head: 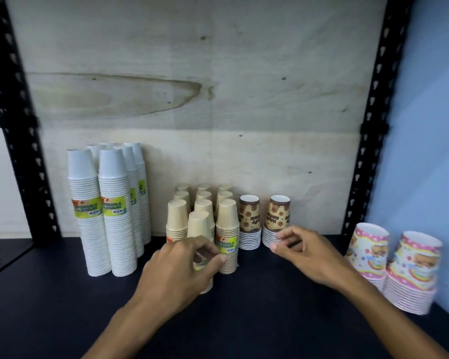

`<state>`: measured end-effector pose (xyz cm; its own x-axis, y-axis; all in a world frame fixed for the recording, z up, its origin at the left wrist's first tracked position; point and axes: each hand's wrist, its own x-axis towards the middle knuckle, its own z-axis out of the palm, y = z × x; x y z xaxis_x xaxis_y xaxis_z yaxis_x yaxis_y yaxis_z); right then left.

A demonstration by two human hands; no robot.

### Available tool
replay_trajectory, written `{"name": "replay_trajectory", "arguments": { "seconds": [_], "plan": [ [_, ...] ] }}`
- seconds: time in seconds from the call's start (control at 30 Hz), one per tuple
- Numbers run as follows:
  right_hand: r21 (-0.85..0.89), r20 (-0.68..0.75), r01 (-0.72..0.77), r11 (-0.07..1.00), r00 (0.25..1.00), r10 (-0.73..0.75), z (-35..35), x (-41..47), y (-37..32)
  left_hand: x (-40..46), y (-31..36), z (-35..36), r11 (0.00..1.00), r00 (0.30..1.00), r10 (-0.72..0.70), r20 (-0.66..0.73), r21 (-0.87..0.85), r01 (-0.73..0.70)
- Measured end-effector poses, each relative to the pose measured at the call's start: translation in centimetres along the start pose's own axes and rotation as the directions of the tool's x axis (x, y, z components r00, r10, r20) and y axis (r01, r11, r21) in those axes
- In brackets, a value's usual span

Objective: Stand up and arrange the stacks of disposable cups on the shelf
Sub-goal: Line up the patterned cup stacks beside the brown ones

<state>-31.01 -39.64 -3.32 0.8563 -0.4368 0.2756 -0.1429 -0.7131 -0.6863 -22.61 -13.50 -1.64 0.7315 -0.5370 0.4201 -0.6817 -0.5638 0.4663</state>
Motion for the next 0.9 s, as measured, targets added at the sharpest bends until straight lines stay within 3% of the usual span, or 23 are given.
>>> {"name": "replay_trajectory", "arguments": {
  "seconds": [0.2,0.33,0.6,0.77,0.9],
  "plan": [
    [-0.336,-0.016,0.007,0.942,1.000,-0.013,-5.4,5.4,-0.7,7.5,7.2,-1.3,0.992,0.991,0.120,0.067,0.027,-0.122],
    [-0.500,0.067,0.021,0.866,0.998,0.014,-6.8,8.7,-0.7,13.2,9.0,-0.2,0.968,0.978,0.136,0.158,0.188,-0.165],
    [-0.589,0.204,0.048,0.807,0.975,0.091,-6.0,14.1,-0.6,21.6,10.3,3.7,0.818,0.890,-0.074,0.449,0.537,-0.203],
    [-0.581,0.240,0.074,0.811,0.967,0.084,-5.6,15.7,-0.9,24.8,9.1,6.6,0.692,0.852,-0.202,0.483,0.686,-0.225],
    [-0.561,0.261,0.082,0.824,0.962,0.082,-6.4,16.2,-0.5,25.5,9.0,7.3,0.707,0.858,-0.164,0.487,0.665,-0.243]
  ]
}}
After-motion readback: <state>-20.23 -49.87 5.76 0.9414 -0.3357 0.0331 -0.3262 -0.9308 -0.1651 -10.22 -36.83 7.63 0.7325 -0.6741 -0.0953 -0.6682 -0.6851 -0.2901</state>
